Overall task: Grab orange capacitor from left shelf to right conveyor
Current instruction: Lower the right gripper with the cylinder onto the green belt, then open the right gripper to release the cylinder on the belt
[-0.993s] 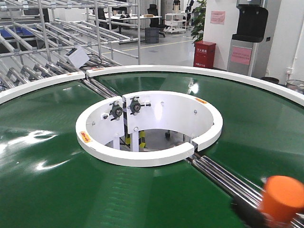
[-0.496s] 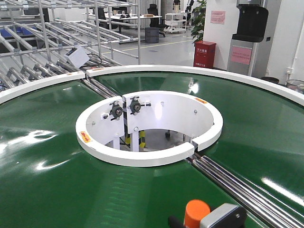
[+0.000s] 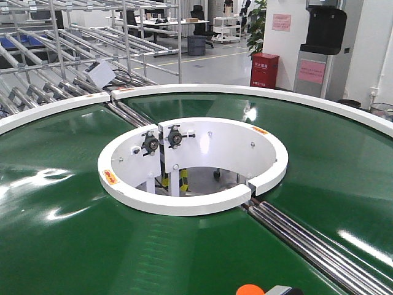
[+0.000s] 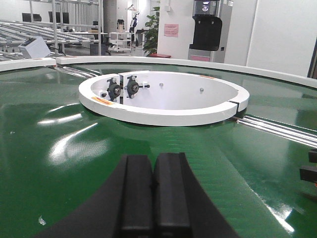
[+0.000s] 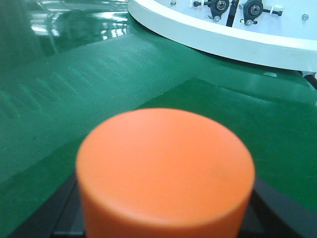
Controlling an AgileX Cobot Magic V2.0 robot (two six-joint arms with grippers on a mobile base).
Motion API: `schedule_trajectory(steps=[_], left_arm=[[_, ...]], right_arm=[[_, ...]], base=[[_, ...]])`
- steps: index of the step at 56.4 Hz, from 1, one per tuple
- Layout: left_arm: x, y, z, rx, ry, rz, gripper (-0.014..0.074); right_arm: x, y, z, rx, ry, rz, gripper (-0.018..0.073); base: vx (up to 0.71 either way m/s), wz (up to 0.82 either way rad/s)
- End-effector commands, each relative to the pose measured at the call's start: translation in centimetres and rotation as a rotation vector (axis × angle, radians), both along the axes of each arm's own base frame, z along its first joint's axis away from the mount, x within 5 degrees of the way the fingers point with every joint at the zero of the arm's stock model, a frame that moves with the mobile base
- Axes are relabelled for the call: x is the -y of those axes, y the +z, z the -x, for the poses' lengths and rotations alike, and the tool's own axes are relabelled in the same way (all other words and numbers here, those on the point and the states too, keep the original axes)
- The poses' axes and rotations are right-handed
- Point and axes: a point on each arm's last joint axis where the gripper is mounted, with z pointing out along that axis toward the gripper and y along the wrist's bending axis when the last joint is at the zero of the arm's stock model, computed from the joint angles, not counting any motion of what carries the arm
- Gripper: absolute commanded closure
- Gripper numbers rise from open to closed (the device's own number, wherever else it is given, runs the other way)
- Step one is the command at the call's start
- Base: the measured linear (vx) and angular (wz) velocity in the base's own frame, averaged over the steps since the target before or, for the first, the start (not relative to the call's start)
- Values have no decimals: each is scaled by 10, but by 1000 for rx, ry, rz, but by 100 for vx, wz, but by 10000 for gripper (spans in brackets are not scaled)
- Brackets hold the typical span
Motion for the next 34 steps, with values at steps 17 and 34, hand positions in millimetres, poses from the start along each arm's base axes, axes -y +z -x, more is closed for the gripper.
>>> schedule_trajectory(steps=[17, 34], left_arm=[[-1, 18, 2, 111, -5, 37, 603], [-1, 18, 2, 111, -5, 37, 603]], right_arm=[[-3, 34, -7, 233, 2, -142, -102], [0, 69, -4, 319, -3, -187, -78]], base=[[0, 0], [0, 0]])
